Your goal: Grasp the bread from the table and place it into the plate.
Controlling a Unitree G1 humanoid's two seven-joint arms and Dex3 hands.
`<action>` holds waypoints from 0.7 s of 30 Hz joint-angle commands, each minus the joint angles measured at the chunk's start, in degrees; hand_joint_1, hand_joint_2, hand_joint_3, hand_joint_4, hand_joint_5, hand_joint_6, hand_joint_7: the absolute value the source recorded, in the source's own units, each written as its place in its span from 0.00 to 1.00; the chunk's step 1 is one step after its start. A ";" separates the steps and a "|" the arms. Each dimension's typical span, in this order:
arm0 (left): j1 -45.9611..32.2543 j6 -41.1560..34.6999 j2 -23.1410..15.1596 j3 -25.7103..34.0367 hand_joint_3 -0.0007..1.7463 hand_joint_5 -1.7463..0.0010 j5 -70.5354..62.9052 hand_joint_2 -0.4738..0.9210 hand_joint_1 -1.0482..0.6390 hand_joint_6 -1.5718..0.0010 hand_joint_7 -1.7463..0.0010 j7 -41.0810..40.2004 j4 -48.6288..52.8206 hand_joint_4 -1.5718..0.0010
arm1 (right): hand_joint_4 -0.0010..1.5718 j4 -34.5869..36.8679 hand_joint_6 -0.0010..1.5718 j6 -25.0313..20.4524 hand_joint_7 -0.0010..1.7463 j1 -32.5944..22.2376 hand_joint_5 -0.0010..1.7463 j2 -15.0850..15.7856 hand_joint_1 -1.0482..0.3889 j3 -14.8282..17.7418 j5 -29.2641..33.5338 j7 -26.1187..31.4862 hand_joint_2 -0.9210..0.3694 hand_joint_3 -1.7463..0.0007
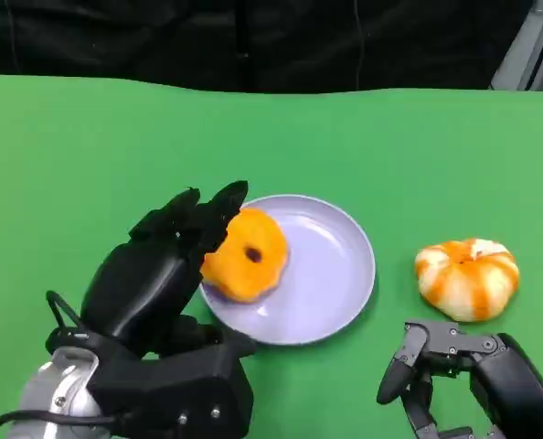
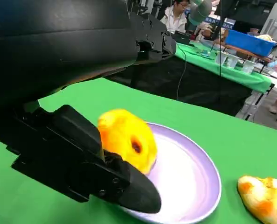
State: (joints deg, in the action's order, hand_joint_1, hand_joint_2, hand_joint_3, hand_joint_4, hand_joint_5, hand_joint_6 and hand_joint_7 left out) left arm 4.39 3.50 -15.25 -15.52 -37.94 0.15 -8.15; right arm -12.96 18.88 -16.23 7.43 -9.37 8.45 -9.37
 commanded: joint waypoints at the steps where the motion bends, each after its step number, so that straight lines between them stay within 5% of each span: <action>1: -0.86 -0.06 -1.12 1.15 0.08 1.00 0.88 1.00 0.08 1.00 1.00 0.75 -1.22 1.00 | 0.55 0.14 0.53 0.63 0.76 -0.07 0.99 0.76 0.79 0.48 -0.70 -0.09 0.52 0.14; 12: -2.68 3.51 -2.20 2.31 0.06 0.98 0.30 1.00 0.13 0.95 0.98 -2.54 -1.82 0.95 | 0.55 -0.03 0.53 0.55 0.76 -0.13 1.00 0.80 0.80 0.52 -0.82 -0.13 0.52 0.14; 13: -3.80 5.62 -2.65 3.06 0.06 0.93 -0.20 1.00 0.16 0.90 0.96 -5.12 -1.58 0.90 | 0.55 -0.07 0.53 0.62 0.76 -0.18 1.00 0.83 0.80 0.53 -0.75 -0.10 0.52 0.14; 16: -7.20 10.70 -2.67 5.41 0.08 0.59 1.60 1.00 0.31 0.62 0.88 -9.91 -1.02 0.68 | 0.55 -0.10 0.53 0.70 0.76 -0.27 1.00 0.87 0.80 0.57 -0.86 -0.12 0.52 0.14; 21: -11.63 18.19 -1.79 8.81 0.06 0.41 10.07 0.99 0.45 0.42 0.79 -10.74 -0.22 0.49 | 0.55 -0.30 0.53 0.61 0.76 -0.32 0.99 0.94 0.80 0.51 -0.57 -0.10 0.52 0.14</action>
State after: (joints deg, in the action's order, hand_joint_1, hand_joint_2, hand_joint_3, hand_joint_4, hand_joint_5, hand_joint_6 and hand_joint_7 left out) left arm -5.13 17.36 -16.77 -8.84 -32.45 -9.46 -9.01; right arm -12.77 19.10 -16.23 7.57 -9.35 8.29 -9.43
